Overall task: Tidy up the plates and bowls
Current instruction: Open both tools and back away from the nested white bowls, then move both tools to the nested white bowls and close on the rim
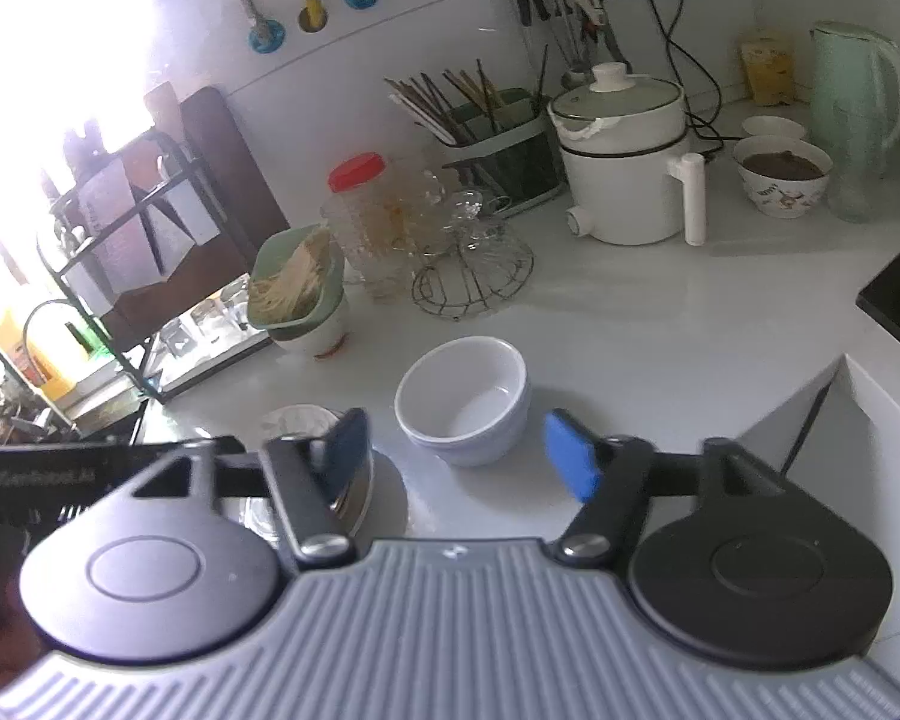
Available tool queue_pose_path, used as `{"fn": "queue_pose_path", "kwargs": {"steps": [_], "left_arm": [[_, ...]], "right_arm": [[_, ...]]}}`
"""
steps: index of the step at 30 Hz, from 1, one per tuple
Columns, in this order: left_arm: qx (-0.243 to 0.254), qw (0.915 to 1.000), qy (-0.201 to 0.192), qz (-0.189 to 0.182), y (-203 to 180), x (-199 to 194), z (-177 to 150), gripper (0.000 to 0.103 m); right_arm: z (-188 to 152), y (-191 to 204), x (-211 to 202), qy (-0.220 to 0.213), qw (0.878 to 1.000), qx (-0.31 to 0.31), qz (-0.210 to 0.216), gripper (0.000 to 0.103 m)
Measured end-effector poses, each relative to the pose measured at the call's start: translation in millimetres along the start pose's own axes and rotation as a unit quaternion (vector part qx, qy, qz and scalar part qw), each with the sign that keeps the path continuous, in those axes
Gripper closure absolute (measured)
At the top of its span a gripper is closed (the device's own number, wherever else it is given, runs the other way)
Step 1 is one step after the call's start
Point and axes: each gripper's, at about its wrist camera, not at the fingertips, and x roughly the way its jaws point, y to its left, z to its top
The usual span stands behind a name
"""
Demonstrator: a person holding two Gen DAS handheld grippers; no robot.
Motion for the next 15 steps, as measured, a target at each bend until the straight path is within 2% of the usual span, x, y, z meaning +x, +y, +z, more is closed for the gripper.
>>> {"fn": "queue_pose_path", "kwargs": {"steps": [1,2,12,13,14,15], "left_arm": [[0.0,1.0,0.002,0.001,0.6,0.2,-0.3,0.024],[0.002,1.0,0.004,0.006,0.8,1.0,-0.5,0.022],[-0.002,0.9998,0.013,0.014,7.4,11.2,6.8,0.01],[-0.001,0.9998,0.014,0.014,7.1,12.9,8.6,0.009],[0.0,0.9997,0.015,0.017,7.1,14.8,10.5,0.008],[0.002,0.9997,0.014,0.02,7.2,16.8,12.3,0.007]], "right_arm": [[-0.6,0.3,-0.8,-0.001,1.0,0.0,-0.004,0.026],[-1.1,0.5,-1.1,-0.001,1.0,0.0,-0.011,0.026],[0.1,0.4,8.2,0.009,1.0,-0.001,-0.021,0.026],[1.7,0.1,10.3,0.012,1.0,-0.001,-0.025,0.024],[3.6,-0.6,11.6,0.014,0.999,0.0,-0.031,0.017],[5.6,-1.4,12.4,0.013,0.999,-0.001,-0.033,0.015]]}}
